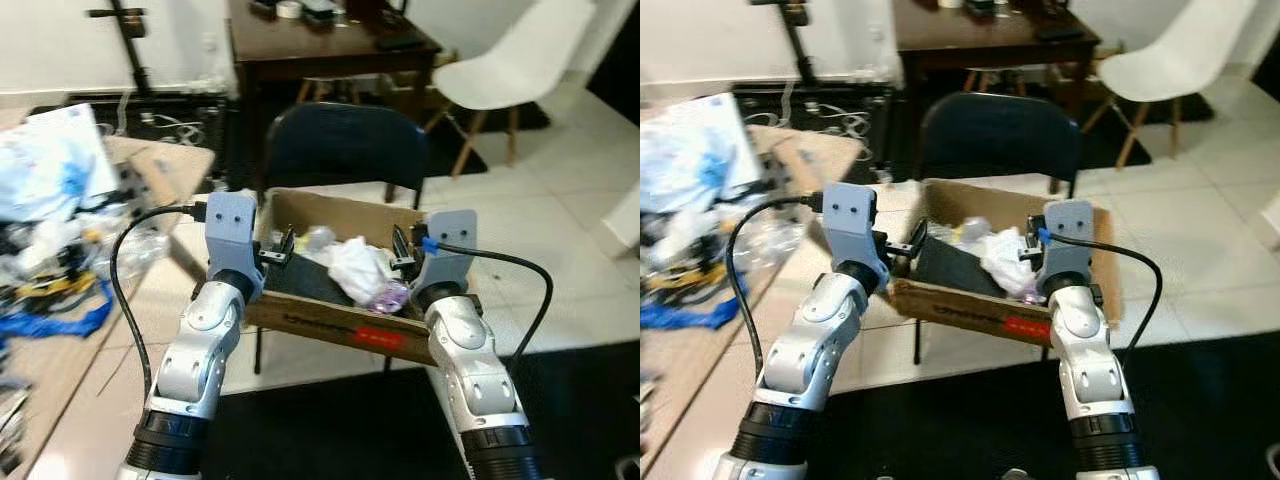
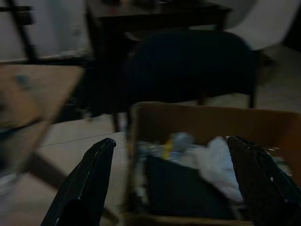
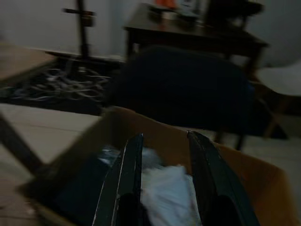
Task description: Picking trash to rubbish bin
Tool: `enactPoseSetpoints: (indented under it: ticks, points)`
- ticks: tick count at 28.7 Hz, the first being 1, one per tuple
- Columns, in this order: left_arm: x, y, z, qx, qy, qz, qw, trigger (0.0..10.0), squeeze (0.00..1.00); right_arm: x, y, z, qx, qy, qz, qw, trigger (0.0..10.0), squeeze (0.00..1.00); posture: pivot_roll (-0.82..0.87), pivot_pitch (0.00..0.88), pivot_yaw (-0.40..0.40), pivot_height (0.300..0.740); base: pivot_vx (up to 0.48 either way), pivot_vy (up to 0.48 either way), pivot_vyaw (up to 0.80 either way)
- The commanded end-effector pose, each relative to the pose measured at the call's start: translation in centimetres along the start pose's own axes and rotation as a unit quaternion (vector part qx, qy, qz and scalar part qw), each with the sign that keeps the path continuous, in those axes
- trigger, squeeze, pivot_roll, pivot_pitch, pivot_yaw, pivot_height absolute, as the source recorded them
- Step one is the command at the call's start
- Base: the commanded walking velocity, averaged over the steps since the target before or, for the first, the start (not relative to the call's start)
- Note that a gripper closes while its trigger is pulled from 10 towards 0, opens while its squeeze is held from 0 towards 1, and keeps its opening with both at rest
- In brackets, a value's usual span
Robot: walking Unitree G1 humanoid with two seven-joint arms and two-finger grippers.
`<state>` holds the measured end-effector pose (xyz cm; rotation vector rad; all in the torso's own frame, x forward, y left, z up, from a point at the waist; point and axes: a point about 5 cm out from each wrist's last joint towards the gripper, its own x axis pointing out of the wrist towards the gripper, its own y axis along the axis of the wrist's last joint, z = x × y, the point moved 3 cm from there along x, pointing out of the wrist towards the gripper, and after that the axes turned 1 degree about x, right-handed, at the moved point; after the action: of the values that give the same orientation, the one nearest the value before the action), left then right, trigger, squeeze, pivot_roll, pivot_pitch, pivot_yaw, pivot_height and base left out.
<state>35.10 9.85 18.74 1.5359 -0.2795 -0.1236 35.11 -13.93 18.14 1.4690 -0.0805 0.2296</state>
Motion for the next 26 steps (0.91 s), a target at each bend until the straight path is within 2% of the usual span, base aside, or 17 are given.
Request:
enactPoseSetpoints:
  ticks: [1, 12, 26]
  points:
    - [-0.28, -0.89, -0.26, 0.008, 0.004, -0.017, 1.000, 10.0, 0.00, -0.26, -0.63, 0.00, 0.001, 0.001, -0.014, 1.000, 10.0, 0.00, 0.01, 0.100, 0.013, 0.740, 0.000, 0.000, 0.80]
    - [-0.16, -0.70, -0.08, 0.001, 0.004, -0.014, 1.000, 10.0, 0.00, 0.17, -0.23, -0.34, -0.001, 0.004, -0.009, 1.000, 10.0, 0.00, 0.02, 0.124, 0.007, 0.740, 0.000, 0.000, 0.80]
    - [-0.20, -1.01, 0.47, -0.005, -0.003, -0.021, 1.000, 10.0, 0.00, 0.10, -0.24, -0.03, -0.003, 0.000, -0.009, 1.000, 10.0, 0.00, 0.02, 0.128, 0.008, 0.740, 0.000, 0.000, 0.80]
